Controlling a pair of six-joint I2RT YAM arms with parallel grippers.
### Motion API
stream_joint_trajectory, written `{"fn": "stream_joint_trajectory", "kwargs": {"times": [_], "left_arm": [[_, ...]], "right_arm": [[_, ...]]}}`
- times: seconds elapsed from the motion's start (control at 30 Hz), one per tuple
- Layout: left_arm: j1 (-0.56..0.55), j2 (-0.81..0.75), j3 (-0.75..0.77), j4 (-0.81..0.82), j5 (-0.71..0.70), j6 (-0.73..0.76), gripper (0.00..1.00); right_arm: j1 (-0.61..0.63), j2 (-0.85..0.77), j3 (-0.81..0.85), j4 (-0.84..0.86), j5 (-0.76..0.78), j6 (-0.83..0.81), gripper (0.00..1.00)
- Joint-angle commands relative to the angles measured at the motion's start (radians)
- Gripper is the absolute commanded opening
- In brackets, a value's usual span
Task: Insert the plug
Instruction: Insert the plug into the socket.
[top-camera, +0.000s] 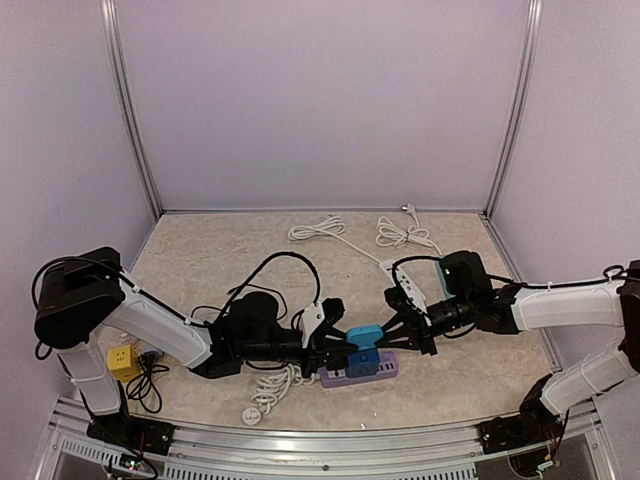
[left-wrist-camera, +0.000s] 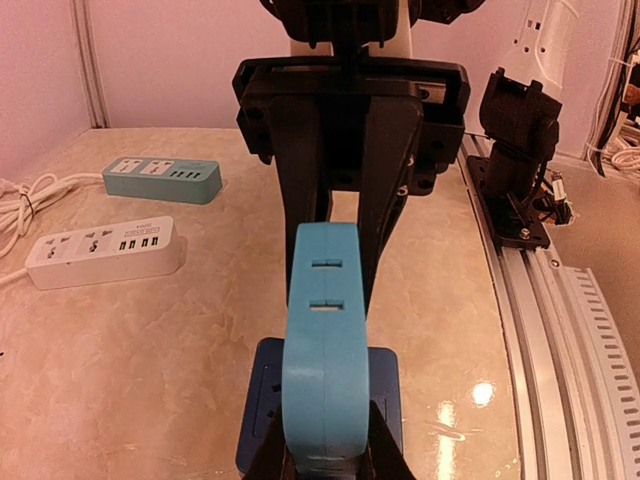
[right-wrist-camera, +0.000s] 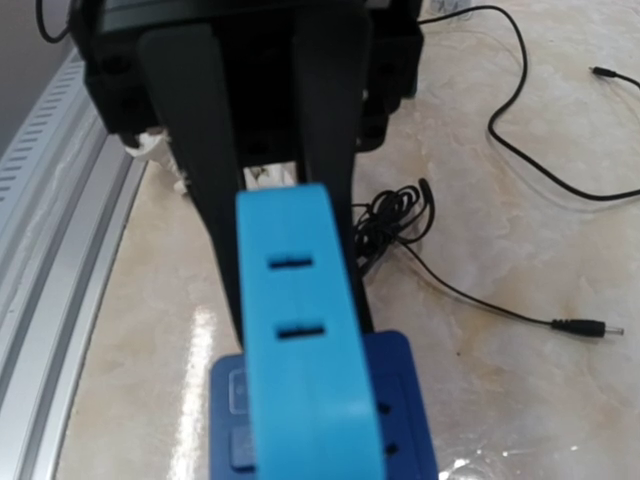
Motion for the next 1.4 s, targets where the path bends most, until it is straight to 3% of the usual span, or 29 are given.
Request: {"fn": "stream_joint_trajectory", "kwargs": {"times": [0.0,0.77,1.13,1.17,1.2,1.3,1.37], "left_arm": [[-0.012,0.047,0.015,-0.014,0.014,0.016,0.00],[-0.030,0.094,0.023,-0.014,-0.018,-0.048,0.00],[-0.052,0.101,0.012,-0.007,-0.046,0.008,0.00],[-0.054,0.095,0.009,-0.006,-0.052,0.014,0.00],[-0.056,0.090,0.003,-0.002,-0.059,0.025,0.06],[-0.064,0.058,-0.015,-0.003,-0.074,0.074,0.55],[-0.064,0.031,-0.025,-0.023,-0.071,0.107,0.77]], "right_arm": [[0.009,0.033,0.028,0.010,0.015,0.014,0.00],[0.012,0.154,0.084,-0.073,0.041,-0.012,0.00],[0.014,0.142,0.085,-0.090,0.081,-0.028,0.00],[0.014,0.140,0.084,-0.088,0.084,-0.025,0.06],[0.014,0.135,0.081,-0.084,0.089,-0.022,0.15],[0.014,0.113,0.072,-0.071,0.087,-0.017,0.36],[0.014,0.094,0.067,-0.065,0.076,-0.015,0.51]]}}
